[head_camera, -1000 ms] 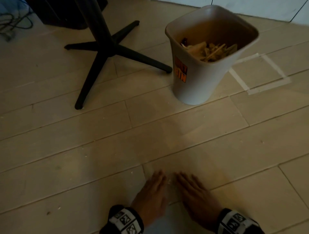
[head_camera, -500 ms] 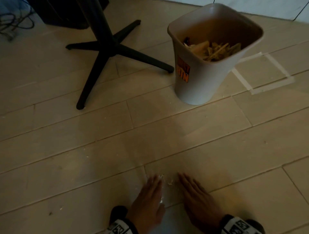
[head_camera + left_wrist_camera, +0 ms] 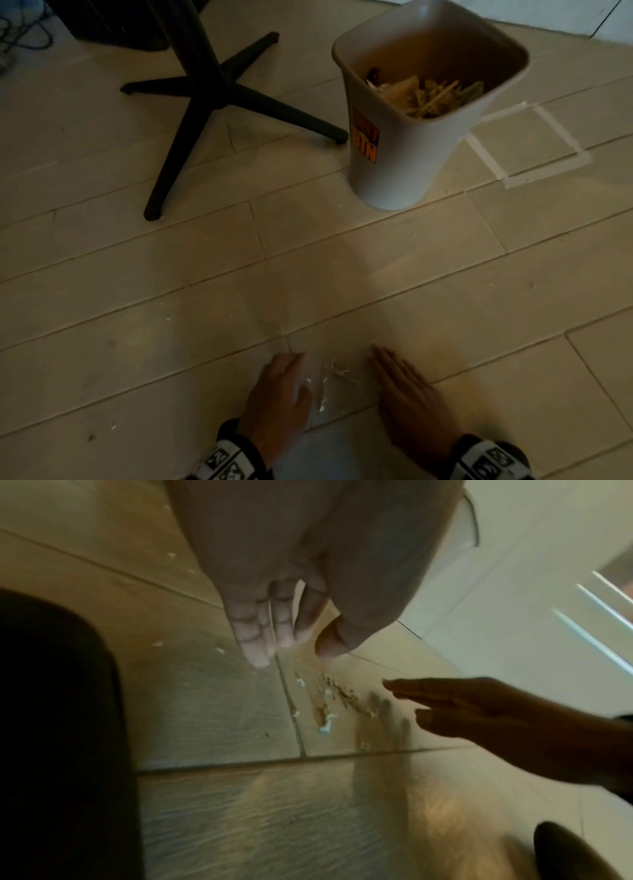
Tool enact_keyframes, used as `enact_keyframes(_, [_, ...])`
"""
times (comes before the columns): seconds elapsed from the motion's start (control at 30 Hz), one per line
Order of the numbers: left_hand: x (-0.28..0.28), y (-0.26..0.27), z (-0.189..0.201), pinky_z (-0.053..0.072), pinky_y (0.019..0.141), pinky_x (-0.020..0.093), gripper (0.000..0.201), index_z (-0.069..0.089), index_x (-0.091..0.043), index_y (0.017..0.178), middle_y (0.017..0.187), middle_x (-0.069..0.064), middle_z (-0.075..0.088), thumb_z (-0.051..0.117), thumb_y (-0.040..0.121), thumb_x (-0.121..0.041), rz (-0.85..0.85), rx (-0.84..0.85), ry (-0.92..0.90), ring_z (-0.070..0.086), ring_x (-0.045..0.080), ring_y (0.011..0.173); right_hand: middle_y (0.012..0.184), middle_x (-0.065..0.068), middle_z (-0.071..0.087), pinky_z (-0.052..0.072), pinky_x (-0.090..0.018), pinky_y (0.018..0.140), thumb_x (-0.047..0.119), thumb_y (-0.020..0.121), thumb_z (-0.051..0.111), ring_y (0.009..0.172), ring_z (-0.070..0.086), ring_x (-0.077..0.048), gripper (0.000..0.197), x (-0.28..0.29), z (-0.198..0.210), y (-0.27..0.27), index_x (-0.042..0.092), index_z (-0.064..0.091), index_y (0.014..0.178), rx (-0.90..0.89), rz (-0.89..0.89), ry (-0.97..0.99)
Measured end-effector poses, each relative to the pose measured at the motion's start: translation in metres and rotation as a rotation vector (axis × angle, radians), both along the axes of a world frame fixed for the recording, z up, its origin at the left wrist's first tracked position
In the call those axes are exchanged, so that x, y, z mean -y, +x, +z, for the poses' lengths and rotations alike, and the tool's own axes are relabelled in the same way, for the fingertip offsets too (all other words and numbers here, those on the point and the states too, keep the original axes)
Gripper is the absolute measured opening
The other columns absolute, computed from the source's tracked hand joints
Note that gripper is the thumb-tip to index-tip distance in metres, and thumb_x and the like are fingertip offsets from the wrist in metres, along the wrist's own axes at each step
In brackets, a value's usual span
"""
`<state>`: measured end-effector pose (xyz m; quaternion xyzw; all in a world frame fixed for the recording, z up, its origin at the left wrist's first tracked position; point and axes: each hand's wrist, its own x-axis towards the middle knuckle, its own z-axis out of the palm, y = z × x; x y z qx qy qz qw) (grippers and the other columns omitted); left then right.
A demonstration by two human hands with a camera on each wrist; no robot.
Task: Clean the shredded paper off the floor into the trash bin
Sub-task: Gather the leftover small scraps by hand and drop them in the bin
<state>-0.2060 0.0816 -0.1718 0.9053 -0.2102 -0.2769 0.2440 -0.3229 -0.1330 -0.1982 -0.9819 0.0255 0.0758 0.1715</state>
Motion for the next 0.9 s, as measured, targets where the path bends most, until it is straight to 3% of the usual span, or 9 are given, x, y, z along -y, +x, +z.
enact_keyframes(0.07, [-0.01,-0.001,0.004,0.05,0.091,0.023,0.046,0.055,-0.023,0.132,0.118,-0.008,0.059,0.054,0.087,-0.031,0.139,-0.087,-0.042,0.062,0.009,0.1,0.133,-0.012,0.063,0.021,-0.033,0.109,0.027,0.098,0.008,0.115,0.065,-0.027,0.053,0.003,0.0,-0.003,0.009,0.043,0.133,0.044,-0.017,-0.023])
enact_keyframes(0.13, [-0.015,-0.006,-0.001,0.05,0.085,0.017,0.036,0.062,-0.021,0.122,0.101,-0.009,0.067,0.063,0.087,-0.014,0.223,-0.173,-0.064,0.066,0.002,0.087,0.137,-0.013,0.058,0.021,-0.036,0.109,0.022,0.087,0.03,0.122,0.06,-0.03,0.05,0.0,-0.006,-0.008,0.008,0.042,0.133,0.064,0.004,-0.046])
enact_keyframes(0.23, [-0.004,-0.01,-0.009,0.057,0.086,0.035,0.025,0.066,-0.028,0.097,0.087,-0.007,0.072,0.068,0.083,-0.008,0.329,-0.333,-0.127,0.07,0.006,0.078,0.148,-0.015,0.043,0.015,-0.039,0.113,0.016,0.081,0.035,0.142,0.024,-0.027,0.057,-0.012,-0.021,-0.015,0.004,0.041,0.136,0.114,0.073,-0.028])
enact_keyframes(0.3, [0.012,-0.008,-0.011,0.057,0.086,0.04,0.023,0.064,-0.035,0.084,0.086,-0.007,0.073,0.069,0.08,-0.013,0.33,-0.395,-0.15,0.072,0.014,0.084,0.147,-0.014,0.043,0.015,-0.038,0.112,0.016,0.077,0.039,0.143,0.017,-0.027,0.06,-0.021,-0.026,-0.017,0.003,0.042,0.136,0.124,0.121,-0.004])
enact_keyframes(0.43, [0.029,0.009,-0.006,0.058,0.082,0.037,0.013,0.066,-0.029,0.09,0.088,-0.002,0.074,0.064,0.081,-0.019,0.242,-0.461,-0.13,0.072,0.014,0.083,0.139,-0.011,0.058,0.027,-0.041,0.11,0.027,0.069,0.043,0.131,0.051,-0.033,0.063,-0.021,-0.02,-0.009,0.011,0.064,0.126,0.11,0.104,-0.029])
enact_keyframes(0.53, [0.024,0.03,0.0,0.059,0.076,0.029,0.013,0.069,-0.029,0.085,0.081,-0.004,0.074,0.061,0.081,-0.019,0.226,-0.352,-0.109,0.071,0.008,0.073,0.123,-0.01,0.067,0.056,-0.043,0.085,0.03,0.07,0.044,0.107,0.067,-0.035,0.056,-0.009,-0.009,-0.003,0.012,0.07,0.117,0.07,0.033,-0.062])
enact_keyframes(0.67, [0.029,0.037,0.0,0.052,0.08,0.017,0.02,0.072,-0.028,0.098,0.094,-0.009,0.072,0.056,0.089,-0.017,0.187,-0.162,0.012,0.067,0.005,0.084,0.107,-0.007,0.065,0.053,-0.038,0.062,0.029,0.071,0.047,0.084,0.061,-0.029,0.046,-0.007,-0.006,0.0,0.011,0.07,0.108,0.051,0.046,-0.098])
enact_keyframes(0.77, [0.042,0.023,0.001,0.055,0.083,0.027,0.021,0.074,-0.022,0.096,0.098,-0.004,0.074,0.054,0.09,-0.02,0.075,-0.153,0.0,0.068,0.011,0.089,0.1,-0.004,0.062,0.05,-0.037,0.059,0.028,0.07,0.048,0.078,0.058,-0.026,0.041,-0.017,-0.004,0.003,0.014,0.07,0.102,0.054,0.078,-0.084])
enact_keyframes(0.9, [0.047,0.024,0.008,0.053,0.08,0.019,0.022,0.074,-0.022,0.098,0.098,-0.006,0.074,0.054,0.091,-0.025,-0.001,-0.103,0.038,0.068,0.009,0.089,0.098,0.0,0.062,0.051,-0.035,0.059,0.027,0.072,0.048,0.077,0.059,-0.024,0.037,-0.016,0.002,0.01,0.02,0.069,0.101,0.038,0.074,-0.024])
